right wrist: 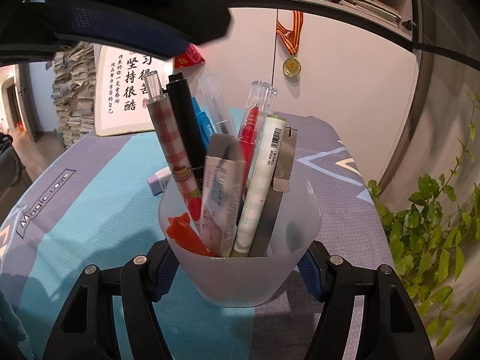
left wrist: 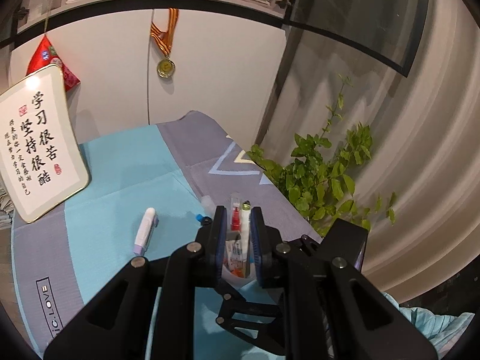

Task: Organize stationery
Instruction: 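Move the left tool to the white-and-purple correction tape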

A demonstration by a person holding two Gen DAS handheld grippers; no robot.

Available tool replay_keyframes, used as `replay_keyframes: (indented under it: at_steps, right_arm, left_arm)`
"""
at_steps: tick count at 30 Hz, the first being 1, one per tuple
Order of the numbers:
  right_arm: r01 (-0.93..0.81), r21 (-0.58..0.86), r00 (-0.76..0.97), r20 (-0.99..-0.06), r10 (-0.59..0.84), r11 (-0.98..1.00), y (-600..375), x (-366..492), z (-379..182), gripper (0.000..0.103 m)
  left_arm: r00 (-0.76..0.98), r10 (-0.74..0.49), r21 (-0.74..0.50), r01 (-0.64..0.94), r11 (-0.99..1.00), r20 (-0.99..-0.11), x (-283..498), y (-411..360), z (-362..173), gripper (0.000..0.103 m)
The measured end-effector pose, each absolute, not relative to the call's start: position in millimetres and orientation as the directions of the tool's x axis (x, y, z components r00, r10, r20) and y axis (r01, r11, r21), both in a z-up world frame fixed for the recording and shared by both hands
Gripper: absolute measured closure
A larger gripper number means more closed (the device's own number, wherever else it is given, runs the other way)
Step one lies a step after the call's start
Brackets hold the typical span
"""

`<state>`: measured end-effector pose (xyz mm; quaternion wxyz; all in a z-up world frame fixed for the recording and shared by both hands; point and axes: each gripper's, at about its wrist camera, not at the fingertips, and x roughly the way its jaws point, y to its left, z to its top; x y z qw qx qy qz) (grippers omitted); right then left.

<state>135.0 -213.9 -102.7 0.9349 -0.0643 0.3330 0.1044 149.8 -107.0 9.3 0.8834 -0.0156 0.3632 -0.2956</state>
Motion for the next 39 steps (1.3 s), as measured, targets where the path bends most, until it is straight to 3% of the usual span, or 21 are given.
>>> replay_keyframes:
  at_steps: [7, 17, 25, 27, 39]
  right_arm:
    - [-0.238, -0.05, 0.756, -0.636, 0.152, 0.97, -214.3, 134.8, -102.7, 0.034]
    - [-0.245, -0.011, 0.758, -0.625, 0.185, 0.969, -220.2, 134.0, -100.1, 0.034]
    - [-0.23, 0.009, 0.776, -0.602, 0.188, 0.973, -226.3, 125.7, -85.5, 0.029]
    - [-0.224, 0.027, 0.772, -0.605, 0.194, 0.974, -226.6, 126.8, -82.5, 0.034]
    - [-0.17, -0.047, 0.816, -0.567, 0.114, 0.984, -233.7, 145.2, -85.2, 0.034]
  left_arm:
    - [0.624, -0.496, -0.246, 0.446, 0.86, -0.604, 150.3, -72.6, 12.3, 0.088]
    - [0.601, -0.418, -0.291, 0.302, 0.908, -0.681, 167.3, -25.8, -40.1, 0.087]
    - [0.598, -0.432, -0.306, 0.307, 0.901, -0.675, 167.3, -19.0, -47.3, 0.087]
    - [0.593, -0.434, -0.304, 0.311, 0.901, -0.678, 166.9, -18.5, -50.5, 0.087]
    - [0.577, -0.402, -0.275, 0.298, 0.914, -0.711, 175.7, -23.5, -64.0, 0.087]
